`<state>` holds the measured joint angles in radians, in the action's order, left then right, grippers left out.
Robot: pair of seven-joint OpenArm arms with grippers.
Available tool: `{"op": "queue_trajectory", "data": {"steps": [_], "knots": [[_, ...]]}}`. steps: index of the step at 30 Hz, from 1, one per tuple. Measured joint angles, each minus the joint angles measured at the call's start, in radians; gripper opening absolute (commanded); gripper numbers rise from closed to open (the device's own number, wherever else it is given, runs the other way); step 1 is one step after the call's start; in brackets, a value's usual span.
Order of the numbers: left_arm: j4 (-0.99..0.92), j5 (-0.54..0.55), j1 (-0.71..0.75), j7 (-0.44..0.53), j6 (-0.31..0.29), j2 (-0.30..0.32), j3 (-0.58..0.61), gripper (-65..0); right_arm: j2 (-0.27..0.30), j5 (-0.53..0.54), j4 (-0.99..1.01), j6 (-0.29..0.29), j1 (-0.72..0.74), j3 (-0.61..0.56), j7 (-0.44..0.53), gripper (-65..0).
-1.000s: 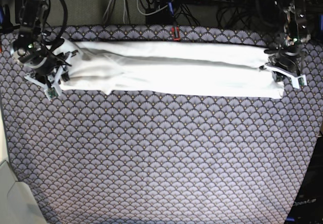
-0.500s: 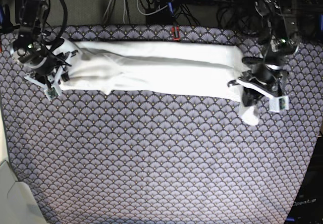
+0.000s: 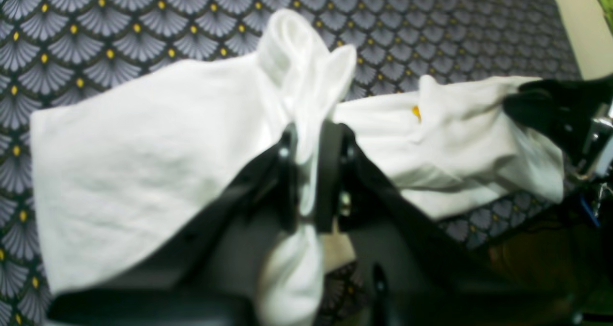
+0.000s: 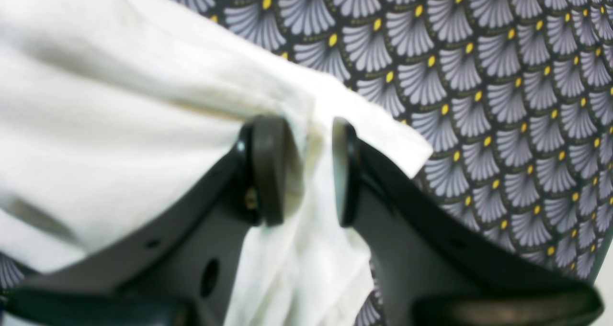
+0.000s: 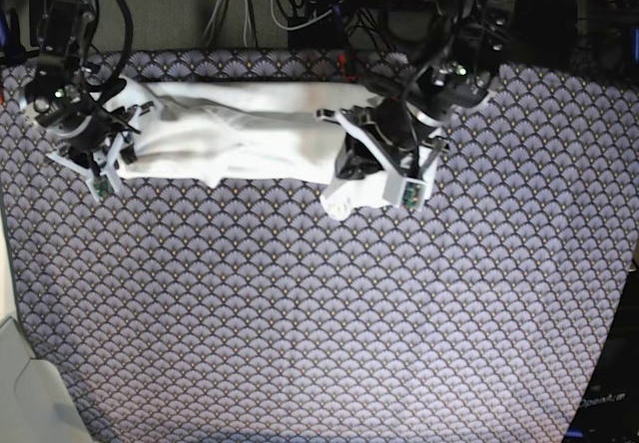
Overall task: Fold the T-shirt properly
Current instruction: 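Lift the strip end with the left gripper and fold it toward the middle, then lower the folded end and open the left gripper, moving it away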
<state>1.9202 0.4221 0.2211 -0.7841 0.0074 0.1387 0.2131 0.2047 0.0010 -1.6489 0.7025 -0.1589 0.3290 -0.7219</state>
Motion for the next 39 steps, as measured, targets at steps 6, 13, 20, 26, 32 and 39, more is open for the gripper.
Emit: {"op": "queue_trajectory", "data": {"steps": [6,13,20,26,32,39], "knots": [[-0.085,0.002,-0.042,0.003,-0.003,0.0,0.117,-64.6,0.0,0.0,0.0,0.0,-0.003,0.0,-0.003,-46.9],[-0.118,0.005,-0.069,-0.002,-0.003,-0.008,0.155,-64.4,0.0,0.0,0.0,0.0,-0.005,0.001,-0.01,-46.9],[-0.114,0.01,-0.069,-0.002,-0.003,-0.018,0.159,-35.3,0.0,0.0,0.0,0.0,-0.005,0.005,-0.011,-46.5],[-0.092,0.009,-0.06,-0.002,-0.007,-0.017,0.163,-23.3,0.0,0.0,-0.002,0.0,-0.021,0.006,-0.001,-38.7],[0.0,0.011,-0.061,-0.003,-0.003,-0.009,0.151,-24.0,0.0,0.0,-0.003,0.0,-0.019,0.008,-0.002,-34.4],[-0.005,0.011,-0.003,-0.003,0.0,0.047,-0.017,-65.0,0.004,-0.007,-0.142,0.0,-0.055,0.053,-0.016,-28.8]]}}
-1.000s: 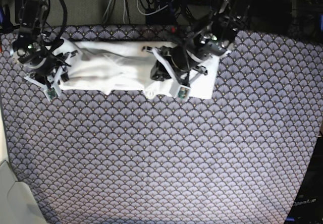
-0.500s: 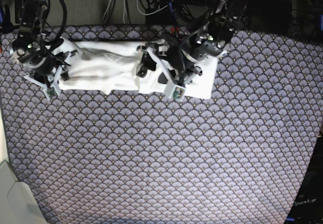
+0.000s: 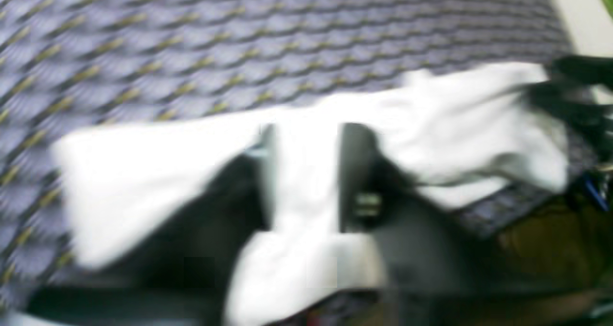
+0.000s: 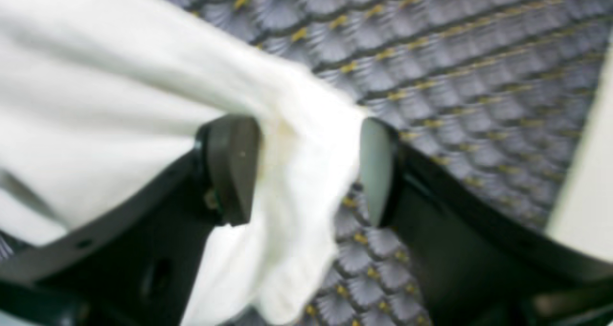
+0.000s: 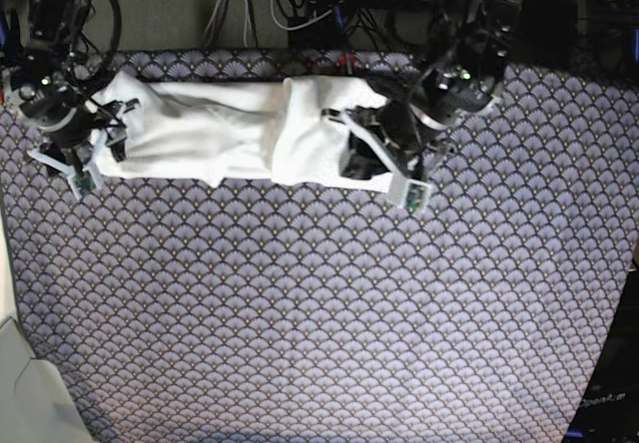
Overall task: Fold the T-shirt properly
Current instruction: 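Lower the folded end and open the left gripper, moving it away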
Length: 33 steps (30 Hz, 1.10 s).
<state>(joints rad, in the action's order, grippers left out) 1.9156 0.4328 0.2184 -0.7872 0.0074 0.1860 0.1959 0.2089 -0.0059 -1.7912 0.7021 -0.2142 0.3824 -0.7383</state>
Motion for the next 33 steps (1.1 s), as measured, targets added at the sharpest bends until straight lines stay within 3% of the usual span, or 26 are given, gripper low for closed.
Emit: {"op": "queue_trajectory", "data": {"steps": [5,8,11,33], "knots": [[-0.024,-0.001,0.039,-0.003,-0.011,-0.002,-0.14,-61.5,0.001,0.008,-0.072,0.0,-0.033,-0.002,0.003,-28.6],[-0.079,-0.006,0.039,-0.001,-0.011,-0.001,-0.177,-61.5,-0.021,0.004,-0.083,0.0,-0.042,0.013,-0.048,-28.6],[-0.153,0.0,0.035,-0.003,-0.013,0.018,-0.167,-61.5,-0.063,0.011,-0.088,0.0,-0.041,0.075,-0.063,-28.6],[-0.206,-0.002,0.011,0.001,-0.011,0.013,-0.167,-61.5,-0.128,0.013,0.04,0.0,-0.011,0.176,-0.063,-28.6]]}}
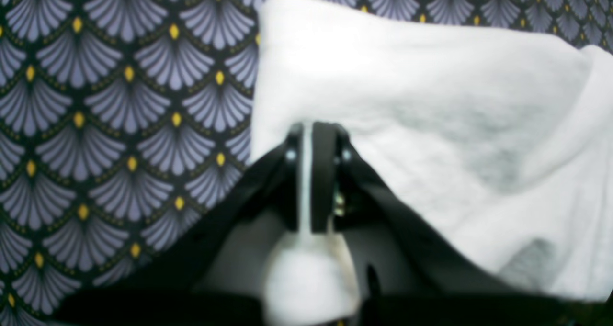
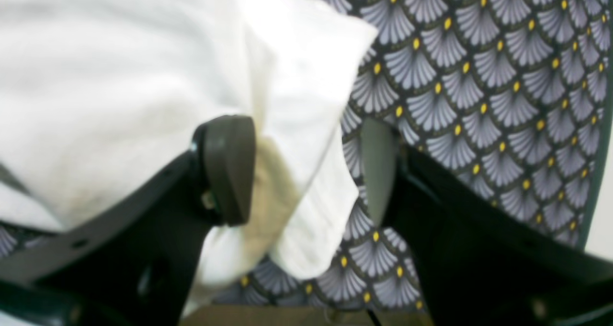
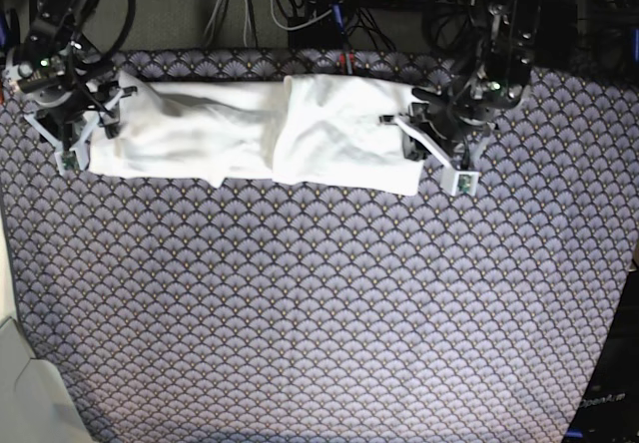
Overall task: Fold the T-shirt properly
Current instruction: 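Lower the folded end and open the left gripper, moving it away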
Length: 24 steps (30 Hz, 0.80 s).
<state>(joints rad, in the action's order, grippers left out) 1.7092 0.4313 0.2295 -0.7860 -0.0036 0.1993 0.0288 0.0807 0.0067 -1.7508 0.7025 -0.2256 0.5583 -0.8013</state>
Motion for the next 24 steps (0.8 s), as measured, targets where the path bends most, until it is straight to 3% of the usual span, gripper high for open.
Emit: {"op": "queue_trajectory", "data": {"steps": [17,24], "knots": [[0.001,0.0,0.003,0.0,0.0,0.0,-0.001,-61.5,-0.001,-0.001,0.063,0.0,-0.002,0.006,0.0,-28.6],[0.066,0.004,0.017,-0.003,0.0,0.0,-0.001,-61.5,0.019,0.08,0.122,-0.003,0.0,0.008,0.015,-28.6]]}}
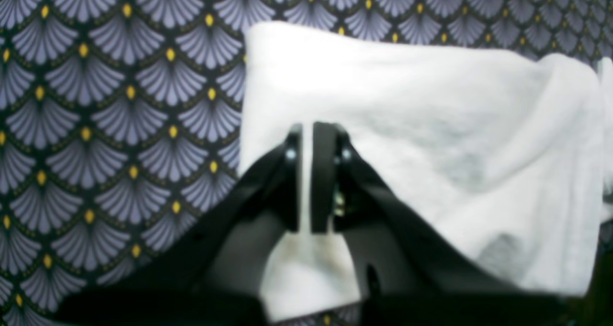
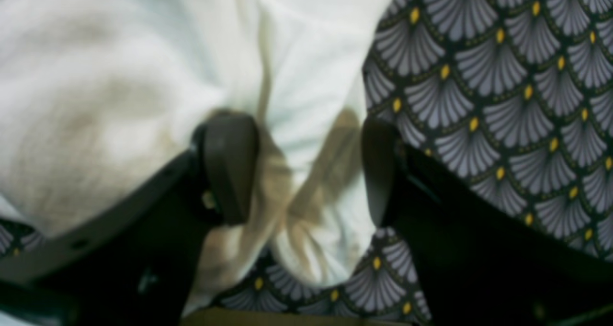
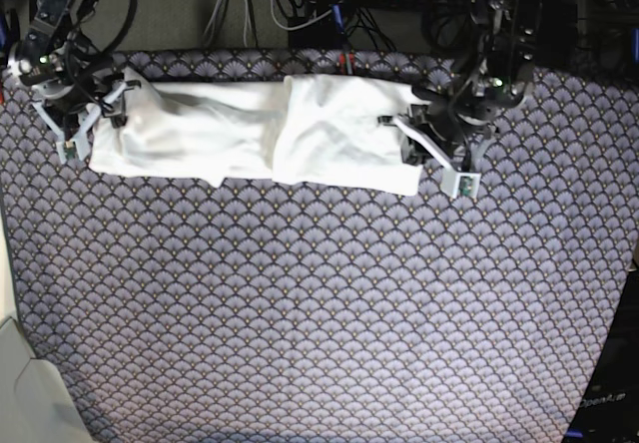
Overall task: Fold the T-shirt properly
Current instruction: 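Lower the folded end and open the left gripper, moving it away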
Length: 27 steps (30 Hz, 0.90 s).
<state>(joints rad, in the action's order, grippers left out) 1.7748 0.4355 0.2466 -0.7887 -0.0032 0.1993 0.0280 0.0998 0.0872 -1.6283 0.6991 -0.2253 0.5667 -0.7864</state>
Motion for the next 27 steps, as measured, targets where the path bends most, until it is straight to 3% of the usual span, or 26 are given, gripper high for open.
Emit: {"op": "queue_trajectory", "data": {"steps": [6,8,14,24,27], "knots": [[0.01,-0.001,0.002,-0.001,0.0,0.0,0.0,-61.5,-0.001,0.0,0.0,0.0,0.0,0.0,-0.003,-31.5],[0.01,0.0,0.002,-0.001,0.0,0.0,0.0,-61.5,-0.001,0.006,0.0,0.0,0.0,-0.001,-0.003,-37.8],[0.01,-0.001,0.002,-0.001,0.0,0.0,0.0,-61.5,-0.006,0.025,0.0,0.003,0.0,-0.006,-0.003,-65.0],[0.102,0.0,0.032,0.0,0.004,0.027,-0.013,-61.5,-0.012,-0.004,-0.196,0.003,-0.009,-0.006,-0.026,-65.0],[0.143,0.006,0.063,0.005,0.0,0.025,-0.072,-61.5,-0.042,-0.008,-0.256,0.003,-0.009,-0.006,-0.026,-65.0]]}}
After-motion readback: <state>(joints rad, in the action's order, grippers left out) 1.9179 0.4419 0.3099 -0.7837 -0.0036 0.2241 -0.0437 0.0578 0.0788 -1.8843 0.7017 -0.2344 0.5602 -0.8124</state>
